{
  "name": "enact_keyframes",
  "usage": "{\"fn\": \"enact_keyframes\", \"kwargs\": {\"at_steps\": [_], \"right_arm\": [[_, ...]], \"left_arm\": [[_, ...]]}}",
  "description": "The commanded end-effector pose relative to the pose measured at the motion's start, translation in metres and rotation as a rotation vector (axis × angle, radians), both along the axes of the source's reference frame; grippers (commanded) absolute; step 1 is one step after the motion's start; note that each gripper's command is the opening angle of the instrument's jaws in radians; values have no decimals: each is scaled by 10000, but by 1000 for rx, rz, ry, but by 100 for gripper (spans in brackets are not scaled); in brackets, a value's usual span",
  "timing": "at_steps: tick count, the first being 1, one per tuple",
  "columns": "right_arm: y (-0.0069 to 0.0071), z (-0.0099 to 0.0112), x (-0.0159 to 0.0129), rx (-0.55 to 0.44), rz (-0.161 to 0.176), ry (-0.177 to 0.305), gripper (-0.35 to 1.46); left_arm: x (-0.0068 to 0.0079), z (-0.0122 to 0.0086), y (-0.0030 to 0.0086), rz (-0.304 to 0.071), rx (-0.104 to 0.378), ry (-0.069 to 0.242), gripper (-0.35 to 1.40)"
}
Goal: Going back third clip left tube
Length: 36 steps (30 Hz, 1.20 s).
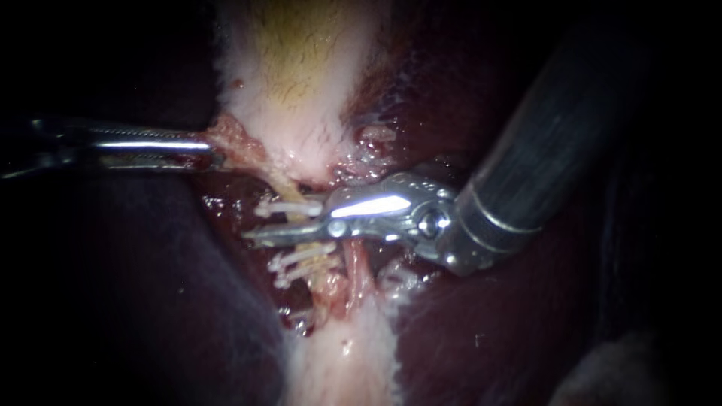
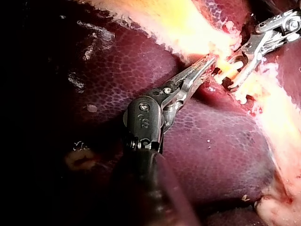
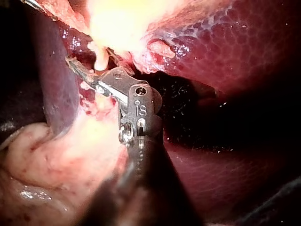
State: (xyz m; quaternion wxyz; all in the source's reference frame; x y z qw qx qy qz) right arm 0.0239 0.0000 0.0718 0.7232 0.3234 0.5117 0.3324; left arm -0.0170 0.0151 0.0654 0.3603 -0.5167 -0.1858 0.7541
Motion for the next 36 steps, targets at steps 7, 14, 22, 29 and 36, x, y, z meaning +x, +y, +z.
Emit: {"fn": "enact_keyframes", "kwargs": {"at_steps": [7, 14, 22, 29, 36], "right_arm": [[1, 1, -13, -48, -12, 5, 49], [-3, -13, -42, -206, -78, 34, 50], [-13, -29, -91, -303, -132, 66, 50], [-20, -35, -133, -347, -163, 87, 50], [-14, -50, -158, -363, -172, 95, 50]], "left_arm": [[0, 0, 0, 0, 0, 0, -35], [2, 0, 0, 1, 0, -1, -35], [3, 3, 0, 2, -1, -1, -35], [3, 4, 0, 2, -1, -1, -35], [3, 4, 0, 2, -1, -1, -35]]}}
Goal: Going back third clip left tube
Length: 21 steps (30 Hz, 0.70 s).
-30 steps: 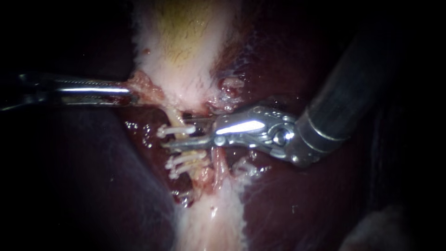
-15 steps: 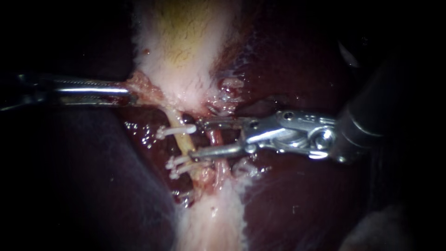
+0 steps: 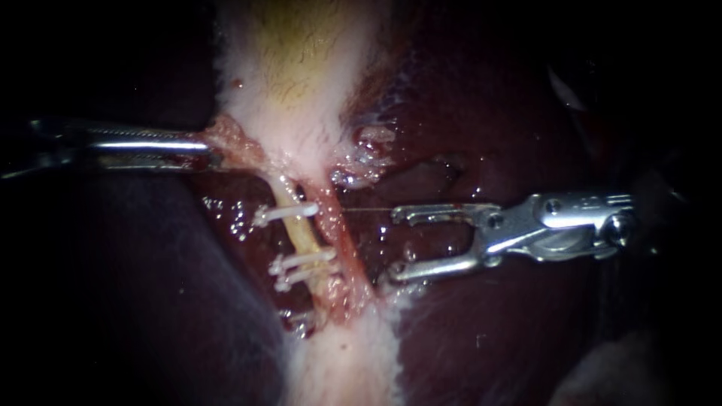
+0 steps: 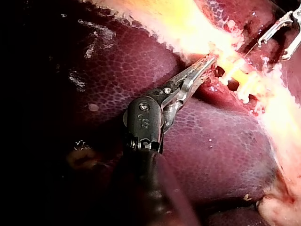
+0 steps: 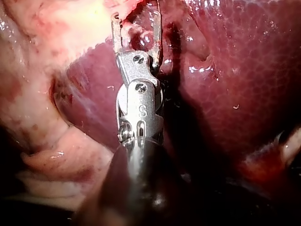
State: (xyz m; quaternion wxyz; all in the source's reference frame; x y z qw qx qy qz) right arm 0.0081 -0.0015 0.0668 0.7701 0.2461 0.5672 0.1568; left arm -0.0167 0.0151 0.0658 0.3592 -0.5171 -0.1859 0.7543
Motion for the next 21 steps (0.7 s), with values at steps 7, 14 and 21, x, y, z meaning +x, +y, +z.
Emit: {"fn": "enact_keyframes", "kwargs": {"at_steps": [7, 14, 21], "right_arm": [[12, -12, -14, -19, -6, 6, 50], [15, -15, -23, -23, -7, 7, 50], [15, -16, -24, -23, -8, 7, 50]], "left_arm": [[0, 0, 0, 0, 0, 0, -35], [0, 0, 0, 0, 0, 0, -35], [-1, 0, 1, -1, 0, 0, -35]]}}
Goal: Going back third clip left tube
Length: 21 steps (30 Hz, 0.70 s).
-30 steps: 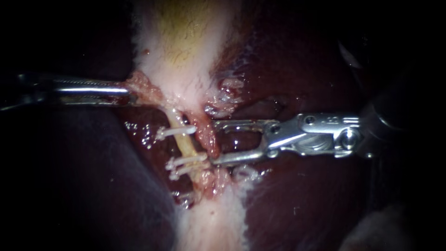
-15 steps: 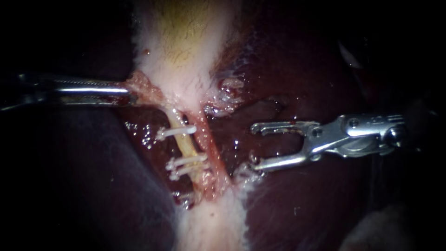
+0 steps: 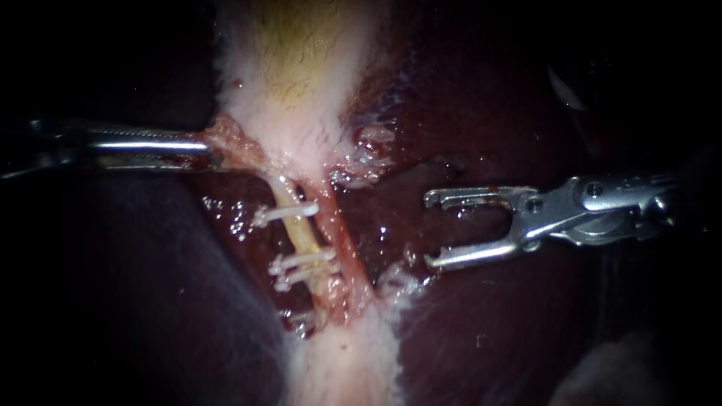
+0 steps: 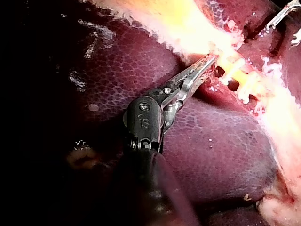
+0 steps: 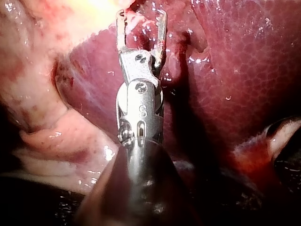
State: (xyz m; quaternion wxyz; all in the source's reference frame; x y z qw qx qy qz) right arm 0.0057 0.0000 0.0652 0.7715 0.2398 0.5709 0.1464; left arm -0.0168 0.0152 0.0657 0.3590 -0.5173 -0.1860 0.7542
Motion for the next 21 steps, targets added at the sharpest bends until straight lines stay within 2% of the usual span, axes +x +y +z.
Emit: {"fn": "enact_keyframes", "kwargs": {"at_steps": [1, 8, 21], "right_arm": [[0, 0, -1, 0, -1, 0, 50], [-1, 0, -3, 0, -2, 1, 50], [-1, -1, -6, 0, -4, 2, 50]], "left_arm": [[-1, 2, 1, -1, 0, 1, -35], [-8, 15, 5, -3, -2, 3, -35], [-38, 44, 8, -1, -8, 5, -35]]}}
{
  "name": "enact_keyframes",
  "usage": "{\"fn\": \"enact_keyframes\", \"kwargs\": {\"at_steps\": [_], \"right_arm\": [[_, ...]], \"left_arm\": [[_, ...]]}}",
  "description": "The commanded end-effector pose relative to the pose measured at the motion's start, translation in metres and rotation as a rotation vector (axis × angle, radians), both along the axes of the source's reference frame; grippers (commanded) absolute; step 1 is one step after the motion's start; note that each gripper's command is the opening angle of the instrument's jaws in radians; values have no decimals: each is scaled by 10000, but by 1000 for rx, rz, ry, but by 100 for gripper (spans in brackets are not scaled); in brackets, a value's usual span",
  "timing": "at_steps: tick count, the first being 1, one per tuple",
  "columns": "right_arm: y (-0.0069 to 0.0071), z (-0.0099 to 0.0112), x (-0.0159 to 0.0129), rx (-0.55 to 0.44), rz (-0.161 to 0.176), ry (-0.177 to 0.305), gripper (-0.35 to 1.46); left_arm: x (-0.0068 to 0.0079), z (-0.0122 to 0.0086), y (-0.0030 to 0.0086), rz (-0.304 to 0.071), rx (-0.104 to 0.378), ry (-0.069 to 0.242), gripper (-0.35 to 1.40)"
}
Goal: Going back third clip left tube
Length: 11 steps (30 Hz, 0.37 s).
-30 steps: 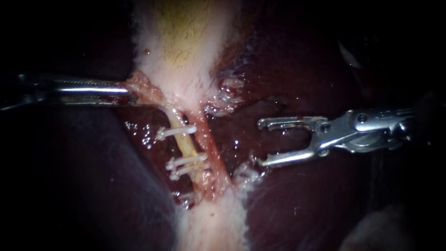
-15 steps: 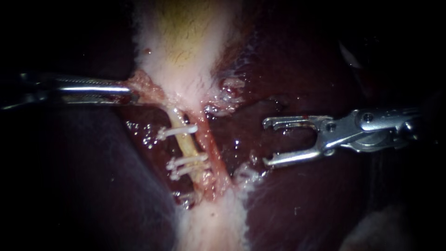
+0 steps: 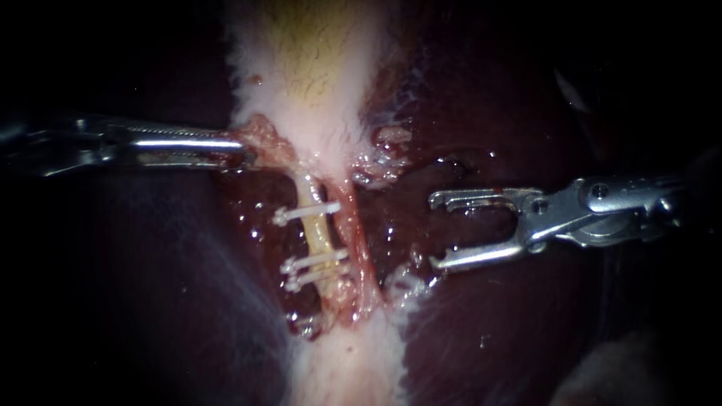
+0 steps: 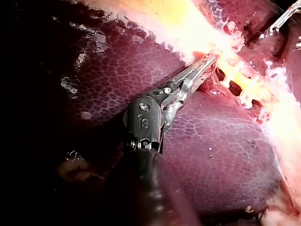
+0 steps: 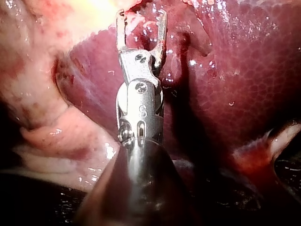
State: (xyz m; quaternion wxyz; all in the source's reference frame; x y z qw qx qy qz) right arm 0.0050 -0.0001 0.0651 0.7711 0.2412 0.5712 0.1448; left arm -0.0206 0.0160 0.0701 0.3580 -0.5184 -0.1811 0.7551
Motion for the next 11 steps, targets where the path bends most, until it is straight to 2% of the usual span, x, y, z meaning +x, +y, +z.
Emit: {"fn": "enact_keyframes", "kwargs": {"at_steps": [1, 5, 11], "right_arm": [[0, 0, 0, 0, 0, 0, 50], [0, 0, 0, 0, 0, 0, 50], [0, -1, 0, 0, 0, 0, 50]], "left_arm": [[-2, 1, 0, 2, 1, 3, -35], [-6, 4, -2, 8, 2, 1, -35], [-6, 5, -1, 9, 2, 1, -35]]}}
